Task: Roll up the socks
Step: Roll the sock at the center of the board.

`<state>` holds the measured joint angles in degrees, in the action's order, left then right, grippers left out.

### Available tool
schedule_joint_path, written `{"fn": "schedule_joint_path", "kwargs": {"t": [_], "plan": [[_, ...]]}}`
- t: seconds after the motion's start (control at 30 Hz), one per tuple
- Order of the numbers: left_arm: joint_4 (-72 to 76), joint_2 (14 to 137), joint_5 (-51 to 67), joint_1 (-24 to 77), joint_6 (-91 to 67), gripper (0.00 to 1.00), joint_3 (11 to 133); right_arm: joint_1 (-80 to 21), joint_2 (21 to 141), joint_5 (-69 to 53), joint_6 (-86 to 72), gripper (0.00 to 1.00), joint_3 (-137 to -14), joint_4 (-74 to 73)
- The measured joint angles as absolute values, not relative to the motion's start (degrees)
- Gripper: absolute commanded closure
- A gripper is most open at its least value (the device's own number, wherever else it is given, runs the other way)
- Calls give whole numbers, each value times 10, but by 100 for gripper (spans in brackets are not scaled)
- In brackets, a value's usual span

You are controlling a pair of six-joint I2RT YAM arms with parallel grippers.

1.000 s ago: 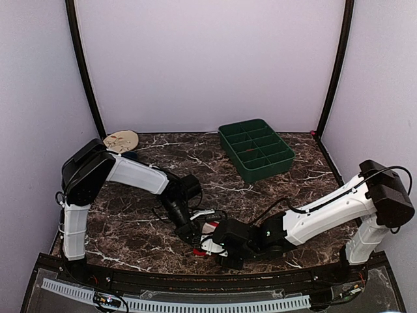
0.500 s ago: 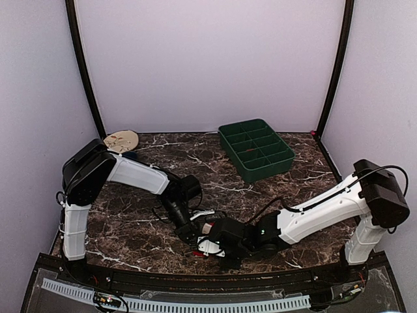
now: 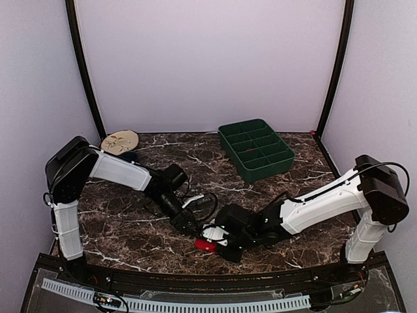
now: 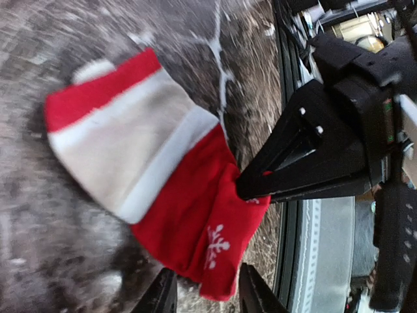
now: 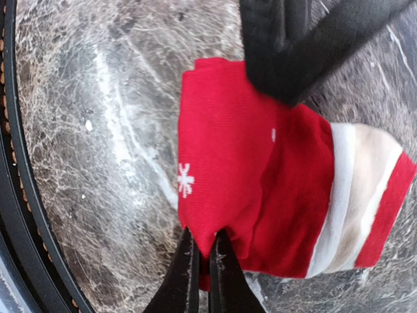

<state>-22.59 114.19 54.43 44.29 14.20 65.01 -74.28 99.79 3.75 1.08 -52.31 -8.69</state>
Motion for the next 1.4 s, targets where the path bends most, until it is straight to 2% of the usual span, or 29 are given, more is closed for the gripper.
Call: {"fn": "schedule_joint_path", "kwargs": {"t": [0.13, 0.37, 0.63, 0.93, 1.4], "plan": [[-166, 1110, 531, 427, 106, 59, 623, -715, 986, -2, -18, 100, -509, -80], [-51, 1037, 493, 427, 48, 58, 544, -673, 976, -81, -67, 100, -493, -70], [94, 941, 384, 461, 35, 55, 428, -616, 963, -199, -145, 100, -461, -45], [128, 926, 276, 560, 141, 52, 426, -569, 963, -342, -223, 100, -423, 11], [110, 968, 264, 597, 259, 52, 462, -547, 963, -445, -277, 100, -389, 69]]}}
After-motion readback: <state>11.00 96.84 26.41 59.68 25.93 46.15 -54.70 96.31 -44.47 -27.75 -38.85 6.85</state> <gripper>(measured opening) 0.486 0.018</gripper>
